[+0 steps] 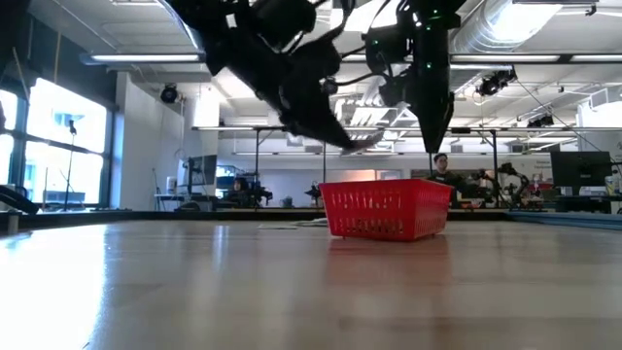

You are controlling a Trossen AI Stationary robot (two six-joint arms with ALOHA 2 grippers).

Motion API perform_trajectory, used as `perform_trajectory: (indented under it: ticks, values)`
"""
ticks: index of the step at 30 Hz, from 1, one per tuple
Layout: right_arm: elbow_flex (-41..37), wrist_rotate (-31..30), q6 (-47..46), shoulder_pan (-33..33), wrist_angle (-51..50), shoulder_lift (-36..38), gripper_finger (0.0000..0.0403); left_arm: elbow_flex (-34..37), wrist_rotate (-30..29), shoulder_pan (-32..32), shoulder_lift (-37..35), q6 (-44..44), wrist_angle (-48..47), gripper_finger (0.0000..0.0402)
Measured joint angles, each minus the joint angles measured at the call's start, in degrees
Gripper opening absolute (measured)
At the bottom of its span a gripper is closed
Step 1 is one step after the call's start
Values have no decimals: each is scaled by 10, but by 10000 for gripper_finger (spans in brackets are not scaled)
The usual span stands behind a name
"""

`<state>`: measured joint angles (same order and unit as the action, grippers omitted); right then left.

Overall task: Pick and place items into bin
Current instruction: Put the white stevia packet into the bin

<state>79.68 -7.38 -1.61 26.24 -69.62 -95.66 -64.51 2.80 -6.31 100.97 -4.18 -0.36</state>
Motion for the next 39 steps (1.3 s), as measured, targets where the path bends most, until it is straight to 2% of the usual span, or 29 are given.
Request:
perform_trajectory:
  ticks: [4, 10, 12, 16, 18, 20, 23, 25, 26, 29, 31, 36, 39]
  values:
    - [0, -13, 0, 0, -16, 0, 330, 0, 86, 4, 39, 9, 46, 47]
    - [0, -28, -14, 0, -21, 0, 330, 1, 164, 12, 77, 73, 65, 121]
    - [0, -28, -23, 0, -21, 0, 330, 0, 168, 11, 78, 75, 55, 142]
    - [0, -26, -38, 0, -21, 0, 330, 0, 155, 8, 58, 74, 1, 174]
    - [0, -24, -44, 0, -21, 0, 330, -9, 120, 3, 32, 61, -67, 186]
    - [0, -21, -46, 0, -21, 0, 330, -17, 62, -5, 4, 42, -155, 192]
    - [0, -18, -45, 0, -17, 1, 330, -19, -58, -22, -27, -2, -261, 197]
    - [0, -15, -45, 0, -8, 1, 330, -17, -97, -44, -32, -17, -296, 197]
    - [0, -10, -45, 0, -4, 1, 330, -13, -89, -61, -32, -19, -305, 197]
    - [0, 20, -43, 0, 5, 1, 330, 2, -11, -119, -19, -18, -312, 197]
    - [0, 32, -37, 0, 7, 1, 330, 7, 19, -150, -9, -21, -312, 197]
    - [0, 32, -27, 0, 7, 1, 330, 7, 21, -168, -5, -109, -284, 198]
    - [0, 32, -24, 0, 7, 1, 330, 7, 21, -165, -5, -133, -245, 198]
